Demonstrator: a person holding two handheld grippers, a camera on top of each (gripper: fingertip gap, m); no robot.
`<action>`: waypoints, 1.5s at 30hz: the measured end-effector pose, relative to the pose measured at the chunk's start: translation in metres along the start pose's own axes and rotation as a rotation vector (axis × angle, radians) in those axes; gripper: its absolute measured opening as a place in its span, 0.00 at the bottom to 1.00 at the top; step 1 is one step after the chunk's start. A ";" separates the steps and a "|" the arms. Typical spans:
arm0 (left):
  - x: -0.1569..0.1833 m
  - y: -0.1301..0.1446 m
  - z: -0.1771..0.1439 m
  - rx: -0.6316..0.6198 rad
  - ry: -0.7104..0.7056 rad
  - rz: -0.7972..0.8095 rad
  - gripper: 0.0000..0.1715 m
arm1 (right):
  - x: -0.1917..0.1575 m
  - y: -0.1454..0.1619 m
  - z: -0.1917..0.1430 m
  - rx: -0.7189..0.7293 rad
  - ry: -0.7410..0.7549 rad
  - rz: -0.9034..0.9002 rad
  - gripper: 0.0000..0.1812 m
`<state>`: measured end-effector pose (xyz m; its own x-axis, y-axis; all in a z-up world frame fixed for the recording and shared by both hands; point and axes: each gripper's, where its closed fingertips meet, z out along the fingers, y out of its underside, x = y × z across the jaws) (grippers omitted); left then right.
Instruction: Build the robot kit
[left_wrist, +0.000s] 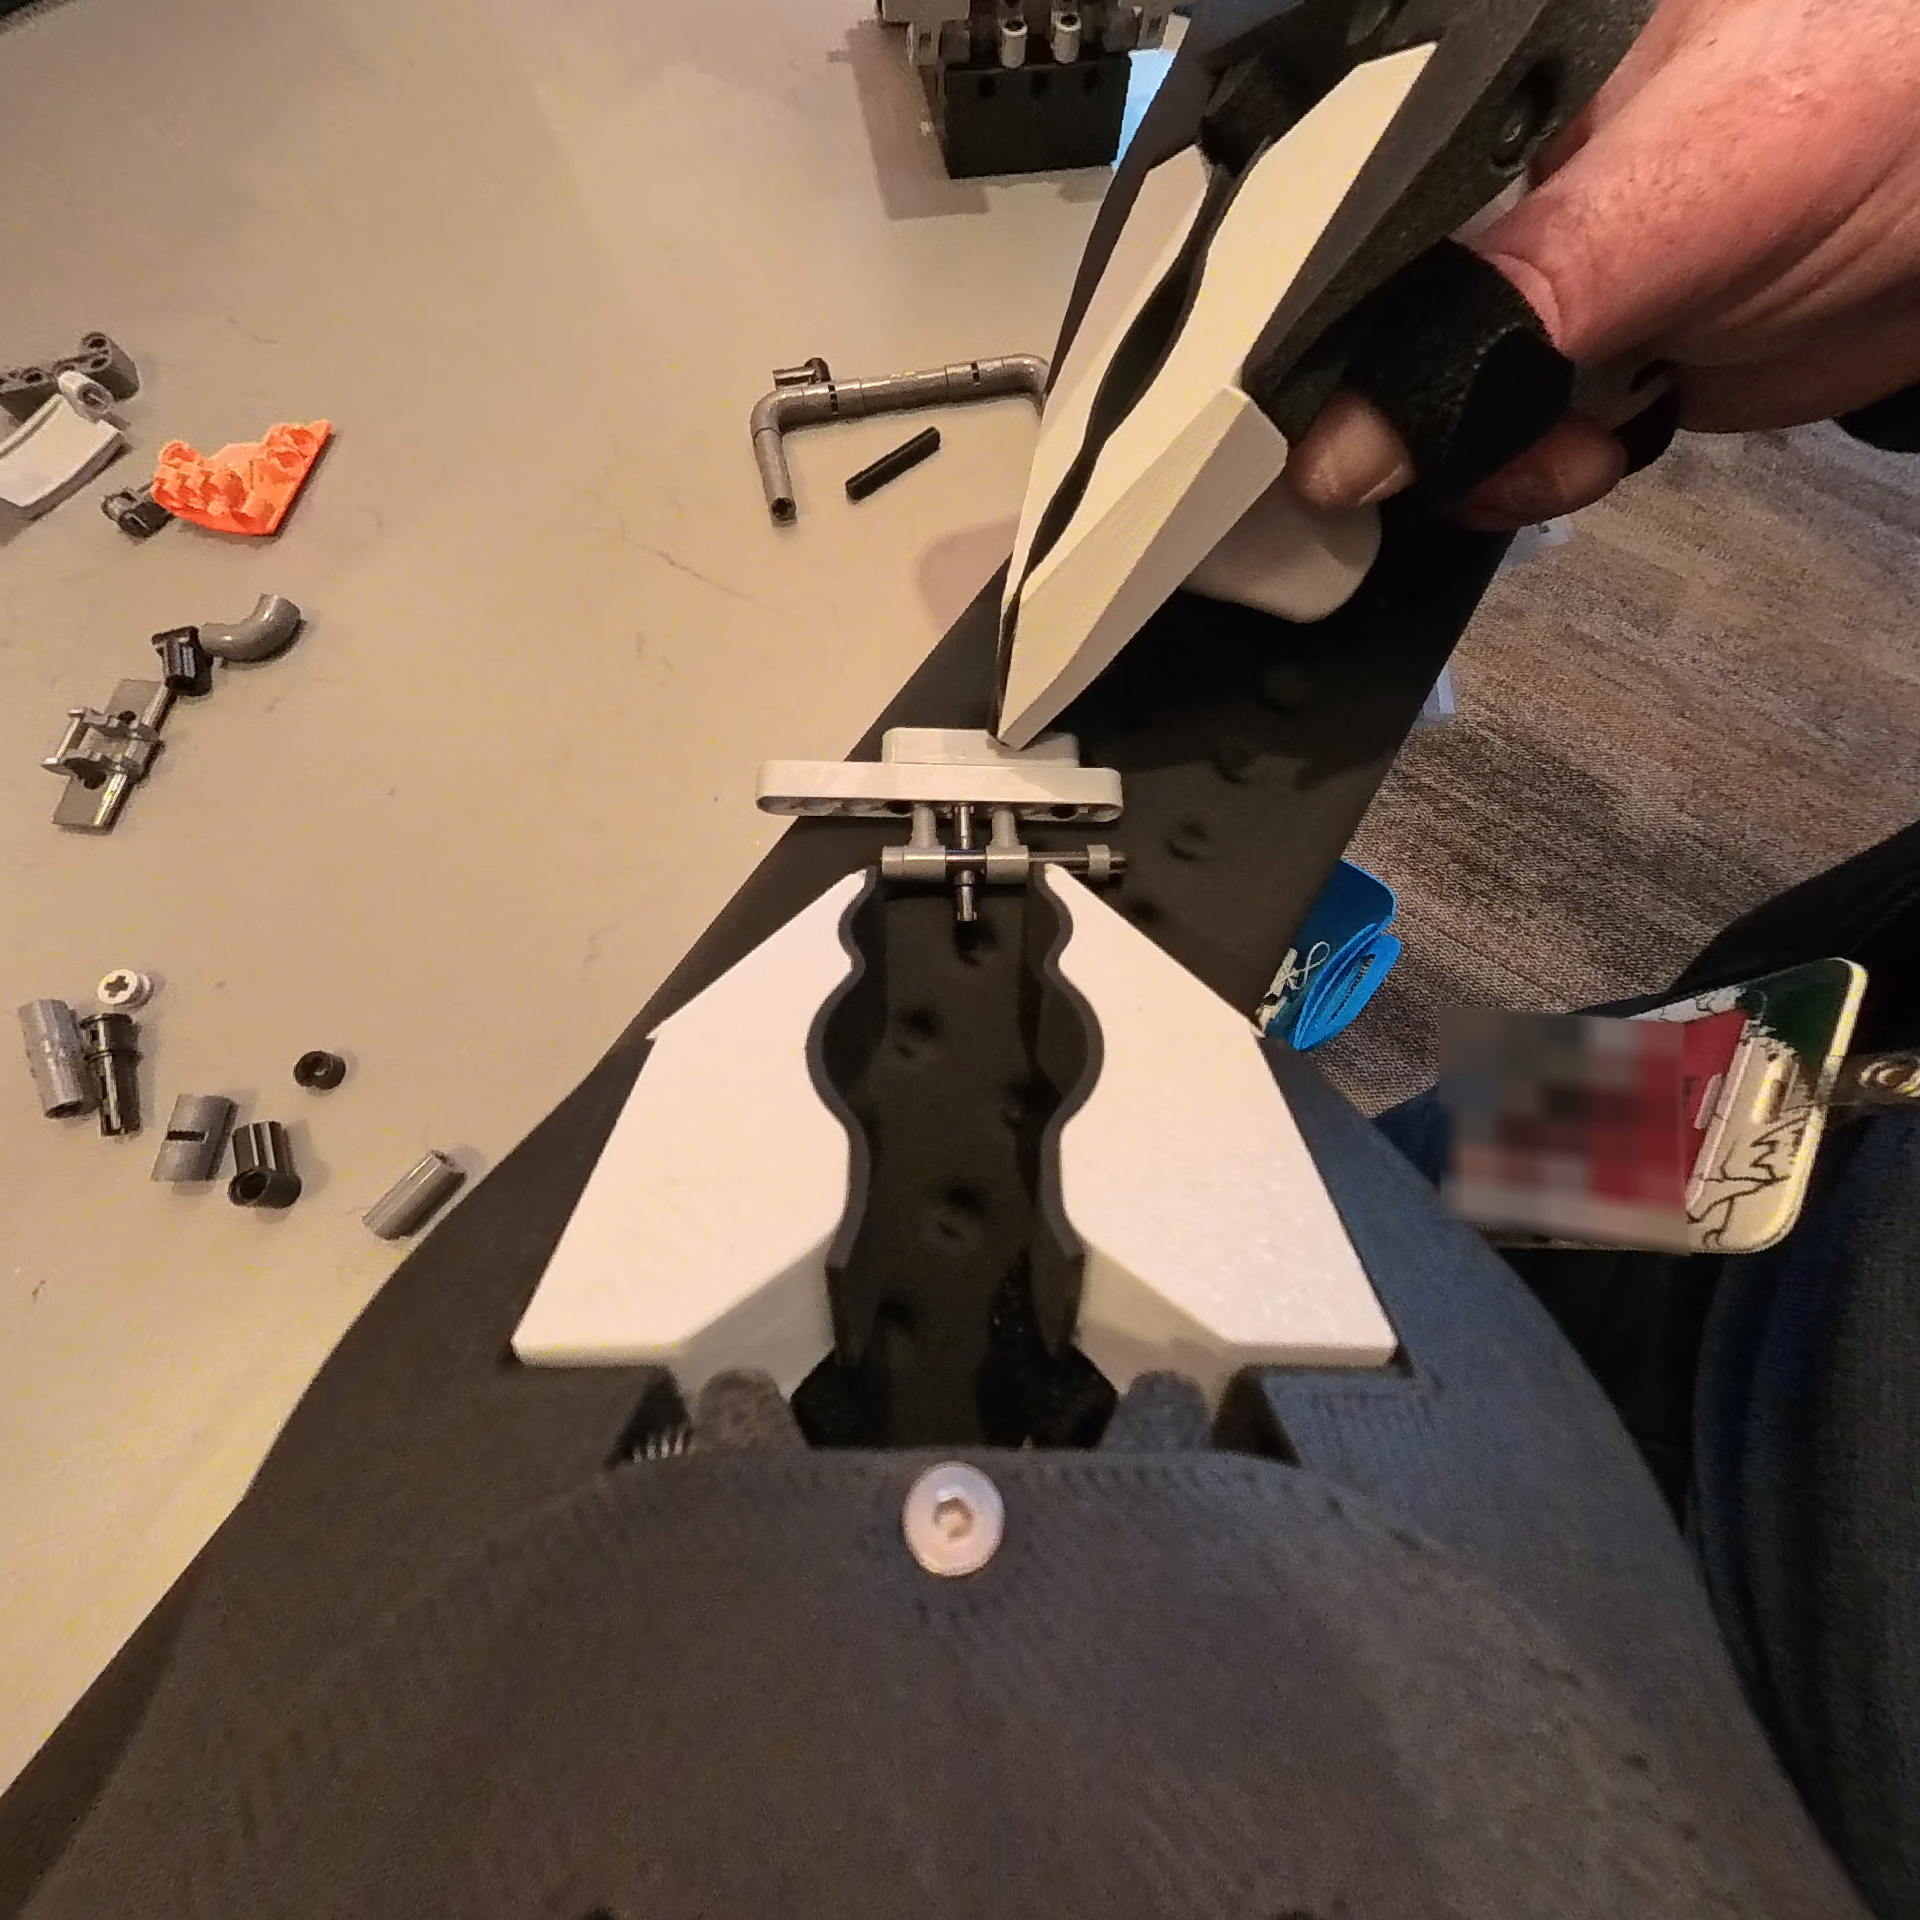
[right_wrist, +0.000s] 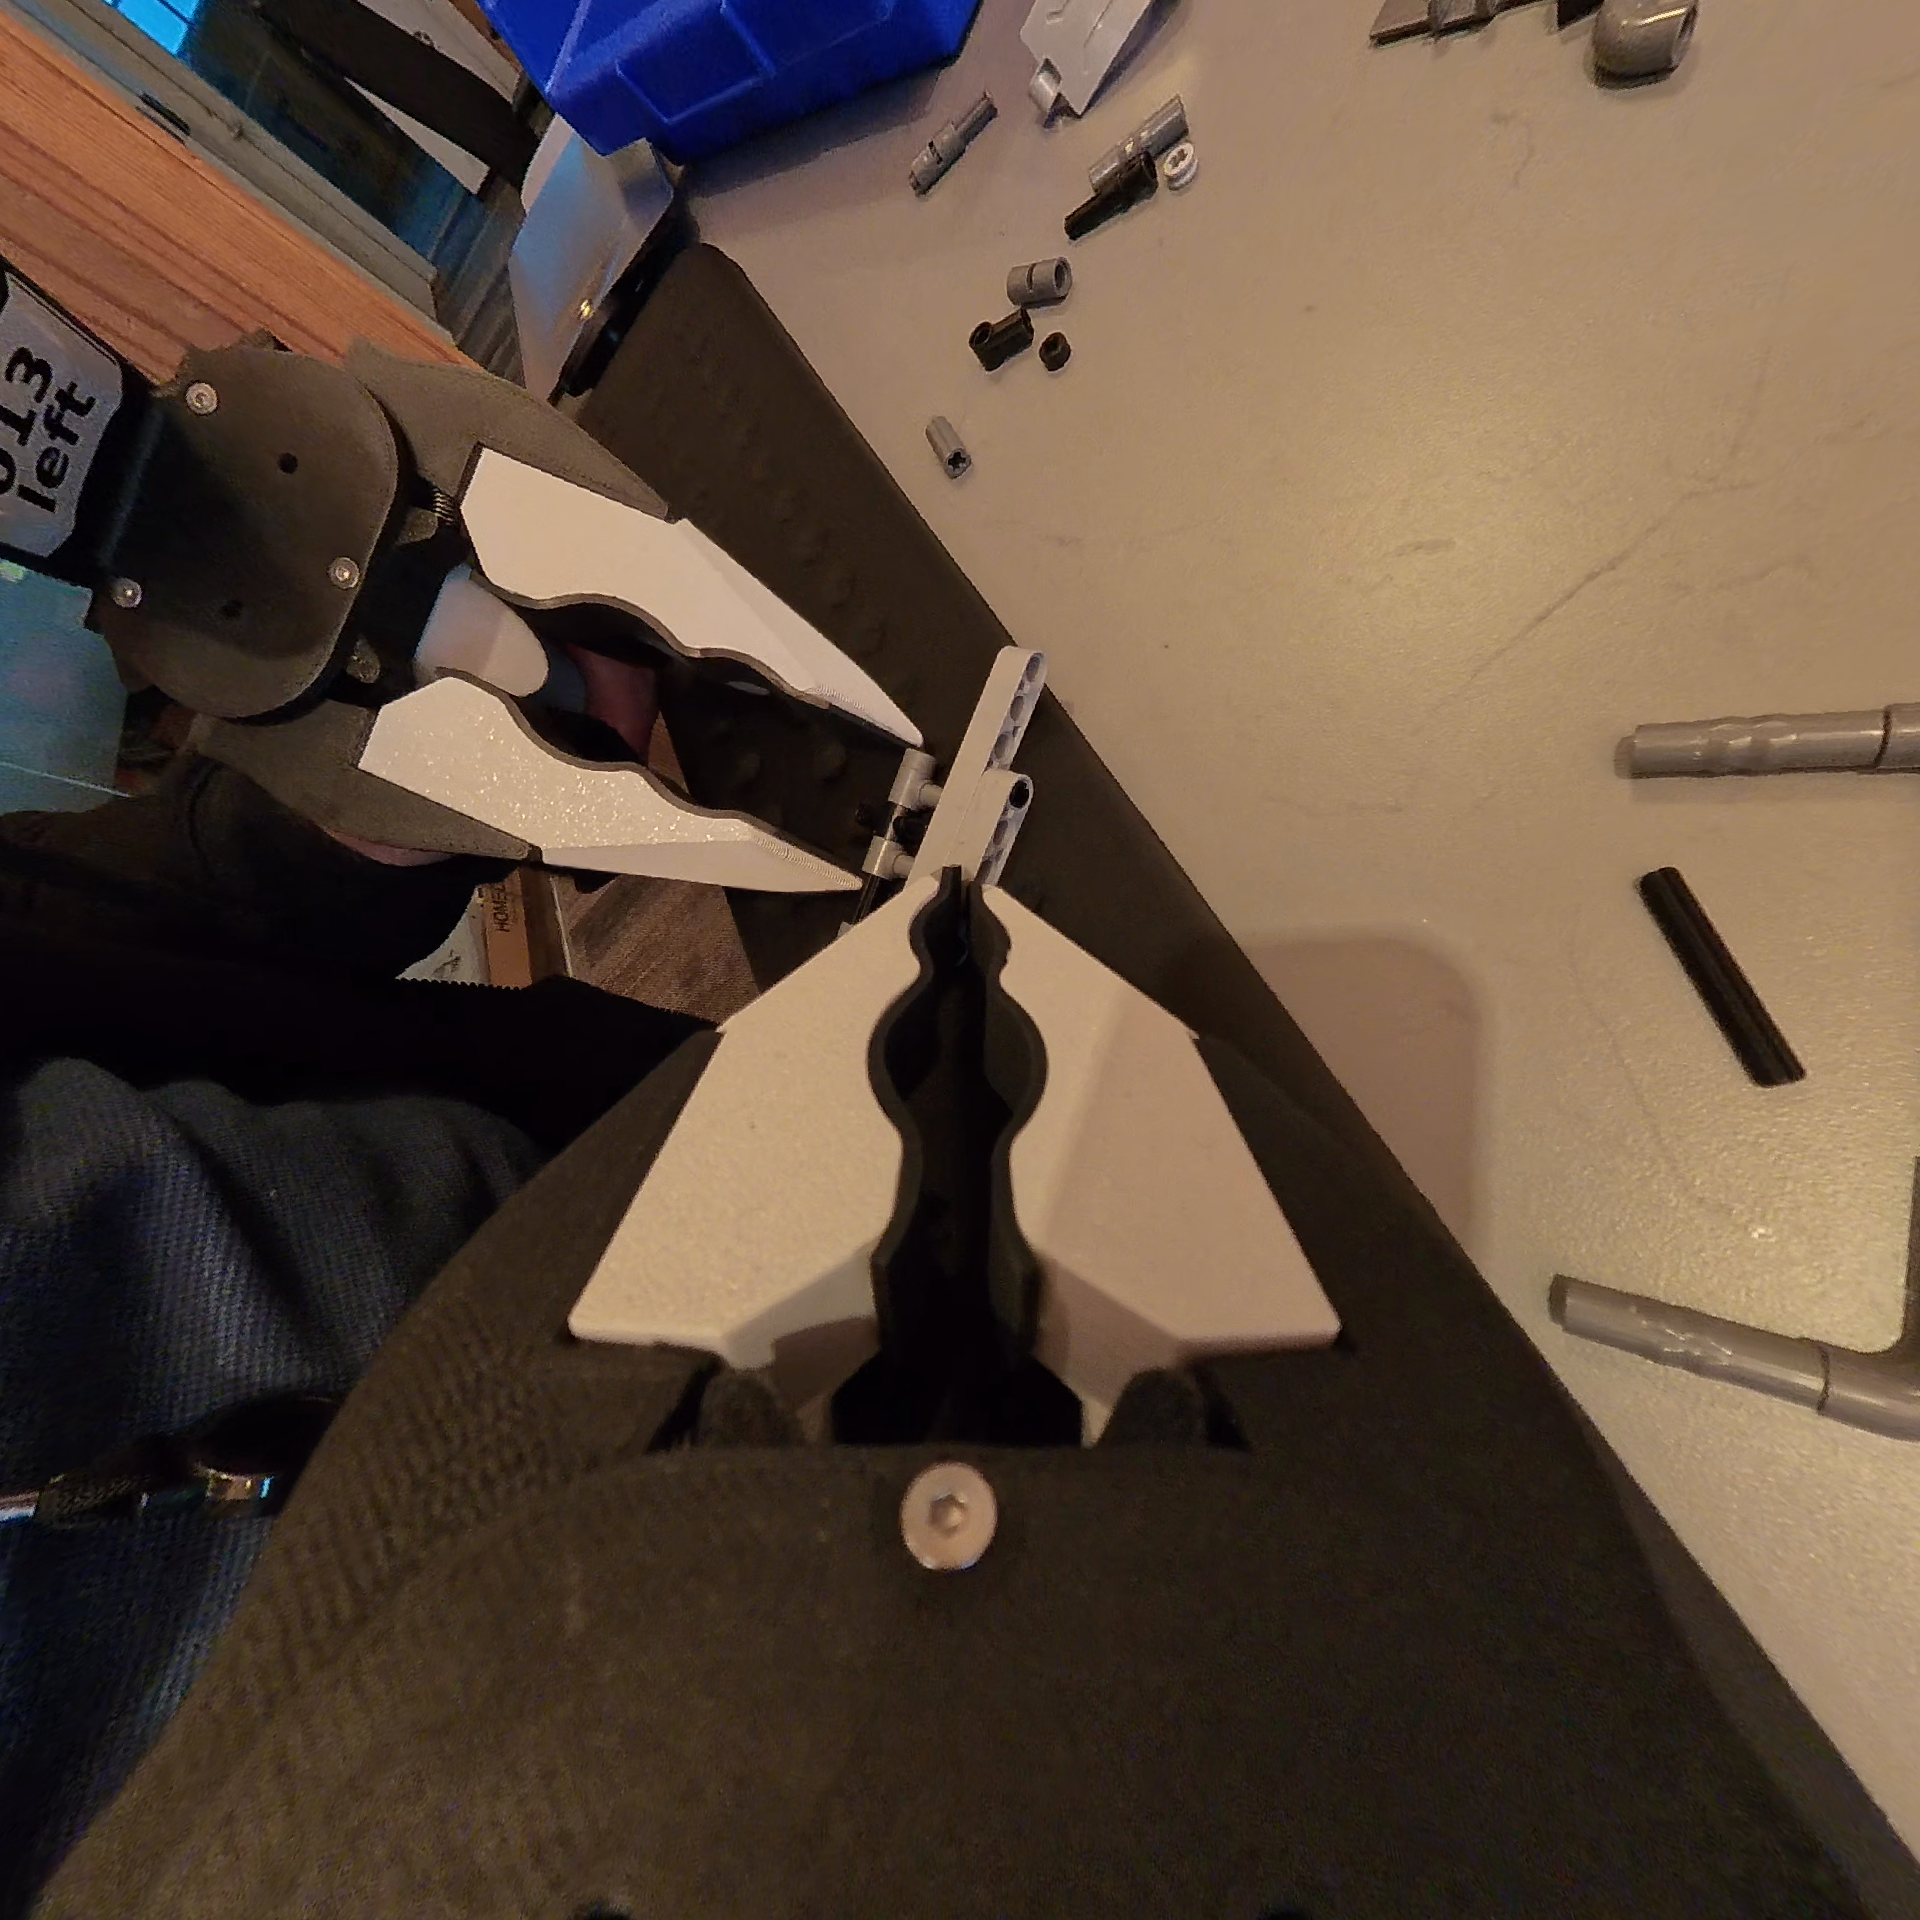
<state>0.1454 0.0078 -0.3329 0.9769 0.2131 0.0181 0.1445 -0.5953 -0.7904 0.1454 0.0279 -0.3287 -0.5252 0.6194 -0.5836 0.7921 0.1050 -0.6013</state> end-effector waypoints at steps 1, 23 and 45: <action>0.000 0.000 0.000 0.001 0.001 0.003 0.14 | 0.000 0.000 0.000 -0.001 -0.001 0.001 0.00; 0.002 0.000 0.000 -0.002 0.038 -0.028 0.14 | -0.004 0.000 -0.002 0.010 -0.015 -0.022 0.00; 0.000 0.002 0.000 -0.108 0.094 -0.015 0.14 | -0.006 -0.002 -0.002 0.028 -0.028 -0.046 0.00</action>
<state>0.1456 0.0064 -0.3350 0.9842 0.1525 0.0906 0.1705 -0.6733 -0.7194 0.1475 0.0258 -0.3225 -0.5696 0.5926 -0.5696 0.7580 0.1107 -0.6428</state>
